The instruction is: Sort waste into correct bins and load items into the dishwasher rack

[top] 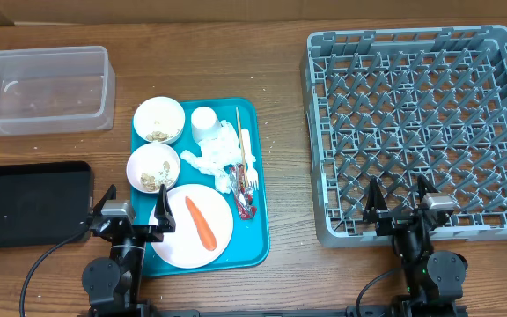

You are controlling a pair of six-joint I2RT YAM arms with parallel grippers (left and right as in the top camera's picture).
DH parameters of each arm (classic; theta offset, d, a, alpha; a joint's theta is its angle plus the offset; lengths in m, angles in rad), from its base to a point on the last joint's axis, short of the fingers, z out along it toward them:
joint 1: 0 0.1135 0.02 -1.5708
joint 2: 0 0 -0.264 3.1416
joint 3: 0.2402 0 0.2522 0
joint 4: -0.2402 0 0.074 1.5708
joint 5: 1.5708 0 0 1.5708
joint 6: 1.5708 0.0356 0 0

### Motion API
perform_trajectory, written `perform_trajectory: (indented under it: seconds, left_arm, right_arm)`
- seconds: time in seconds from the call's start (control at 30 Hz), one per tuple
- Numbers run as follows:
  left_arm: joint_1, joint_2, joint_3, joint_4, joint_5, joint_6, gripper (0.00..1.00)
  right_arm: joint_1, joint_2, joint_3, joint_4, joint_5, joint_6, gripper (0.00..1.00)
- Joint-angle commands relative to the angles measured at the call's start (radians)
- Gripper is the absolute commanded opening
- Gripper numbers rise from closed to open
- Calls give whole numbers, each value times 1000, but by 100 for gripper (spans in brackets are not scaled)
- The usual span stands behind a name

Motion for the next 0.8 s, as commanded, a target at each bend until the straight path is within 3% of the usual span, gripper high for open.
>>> perform_trajectory:
  seconds: [0.0,0.37,0.77]
  left_arm:
    - [6,-11,-6,0,-10,18,100]
    - [6,-11,-6,1,-10,18,100]
    - [6,-11,-6,1,-10,18,100]
  right_arm:
    - [7,-7,-10,6,10,-3,100]
    - [7,-7,-10,45,0,5,100]
    - [8,-7,-10,42,-373,4,100]
